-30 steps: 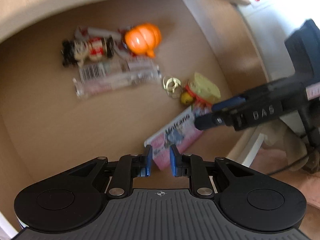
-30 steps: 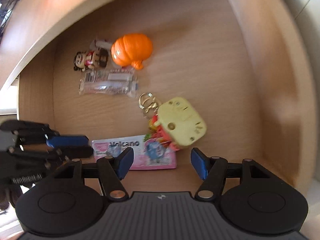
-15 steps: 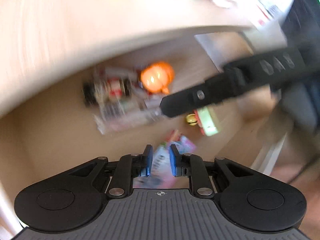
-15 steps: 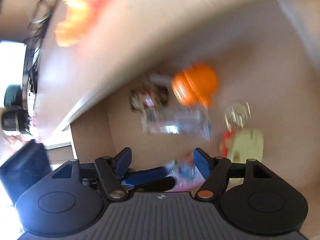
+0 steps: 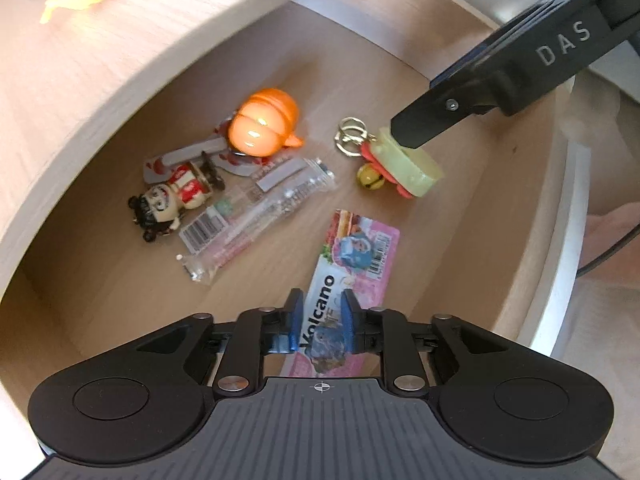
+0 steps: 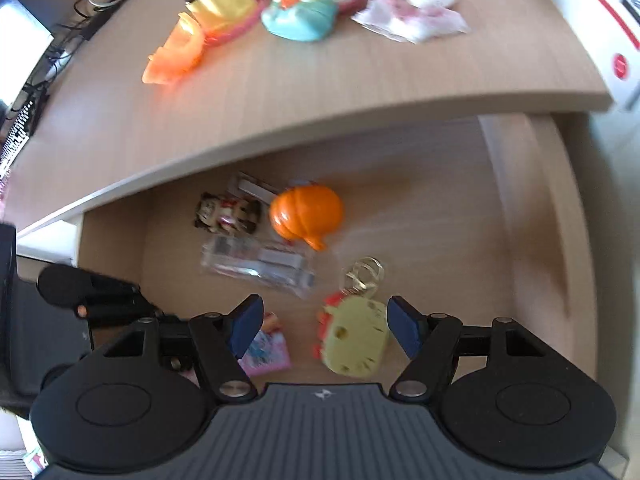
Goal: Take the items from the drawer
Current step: 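Grasp the pink Volcano card with the left gripper while the right gripper grasps the yellow cheese keychain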
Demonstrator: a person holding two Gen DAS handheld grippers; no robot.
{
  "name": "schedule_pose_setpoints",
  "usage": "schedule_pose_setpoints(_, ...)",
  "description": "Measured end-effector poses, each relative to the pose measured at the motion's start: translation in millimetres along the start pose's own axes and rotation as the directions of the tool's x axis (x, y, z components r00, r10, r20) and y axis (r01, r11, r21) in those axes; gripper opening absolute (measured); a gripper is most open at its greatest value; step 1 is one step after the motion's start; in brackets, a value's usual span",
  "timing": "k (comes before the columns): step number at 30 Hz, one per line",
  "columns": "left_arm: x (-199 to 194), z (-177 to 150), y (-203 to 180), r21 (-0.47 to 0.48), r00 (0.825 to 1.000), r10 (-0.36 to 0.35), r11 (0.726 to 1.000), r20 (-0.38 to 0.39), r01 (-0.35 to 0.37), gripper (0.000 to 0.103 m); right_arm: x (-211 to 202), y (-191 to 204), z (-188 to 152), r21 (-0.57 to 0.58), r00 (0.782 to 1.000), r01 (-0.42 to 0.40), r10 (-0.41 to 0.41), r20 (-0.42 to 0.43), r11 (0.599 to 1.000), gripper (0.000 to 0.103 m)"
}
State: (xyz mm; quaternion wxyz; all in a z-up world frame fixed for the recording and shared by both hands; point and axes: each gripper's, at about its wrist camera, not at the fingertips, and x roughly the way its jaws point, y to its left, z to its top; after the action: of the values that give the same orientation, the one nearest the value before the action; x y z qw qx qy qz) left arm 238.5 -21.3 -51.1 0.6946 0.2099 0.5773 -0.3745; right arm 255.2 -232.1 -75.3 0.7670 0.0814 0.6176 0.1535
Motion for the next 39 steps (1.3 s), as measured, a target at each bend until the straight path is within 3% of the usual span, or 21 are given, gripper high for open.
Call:
schedule_pose_setpoints(2,-4,-1,-2,0.001,1.000,-0.008,1.000,0.004,0.008,0.027,-4,-2,-4,-0.009,1.000,-0.006,0.006,-0.011,1.000,0.070)
schedule_pose_setpoints(5,-13,-3,1,-0.036,1.000,-0.003,0.999,0.026,0.004,0.027,-1,2,-7,0.013,0.990,-0.113,0.113,-0.087,0.994,0.070)
schedule_pose_setpoints(9,-22,-9,4,-0.061,0.999,0.035,0.998,0.023,-0.034,0.027,28,14,-10,0.113,0.940,-0.231,0.252,-0.231,0.966,0.070)
schedule_pose_setpoints(14,-37,-22,18,-0.121,0.995,0.100,0.988,0.011,-0.098,0.027,66,28,-7,0.178,0.899,-0.235,0.284,-0.334,0.955,0.070)
schedule_pose_setpoints(18,-54,-33,27,-0.183,0.994,0.100,0.979,0.044,-0.090,0.026,83,23,5,0.254,0.895,-0.240,0.315,-0.316,0.937,0.071)
schedule_pose_setpoints(23,-54,-37,23,-0.187,0.991,0.128,0.975,0.035,-0.119,0.026,83,24,30,0.309,0.905,-0.299,0.371,-0.207,0.903,0.070)
schedule_pose_setpoints(25,-49,-36,19,-0.198,0.989,0.143,0.971,0.028,-0.135,0.026,64,27,38,0.269,0.912,-0.339,0.385,-0.144,0.902,0.070)
schedule_pose_setpoints(27,-43,-34,18,-0.239,0.991,0.128,0.964,0.033,-0.117,0.026,37,28,41,0.178,0.940,-0.317,0.334,-0.072,0.932,0.070)
schedule_pose_setpoints(29,-38,-32,22,-0.325,0.993,0.109,0.941,0.042,-0.089,0.026,11,29,37,0.075,0.972,-0.237,0.237,0.010,0.969,0.070)
schedule_pose_setpoints(31,-34,-37,20,-0.437,0.994,0.093,0.897,0.057,-0.059,0.026,-13,24,31,-0.002,0.988,-0.129,0.128,0.085,0.992,0.070)
schedule_pose_setpoints(34,-28,-34,40,-0.587,0.996,0.072,0.809,0.053,-0.027,0.027,-39,10,22,-0.048,0.988,0.011,-0.003,0.155,0.999,0.070)
schedule_pose_setpoints(36,-25,-29,38,-0.607,0.995,0.081,0.794,0.051,-0.033,0.031,-41,0,19,-0.028,0.987,0.027,-0.022,0.159,0.999,0.070)
schedule_pose_setpoints(39,-20,-14,33,-0.596,0.998,0.048,0.803,0.034,-0.018,0.038,-38,-19,15,0.032,0.991,0.019,-0.023,0.133,0.999,0.070)
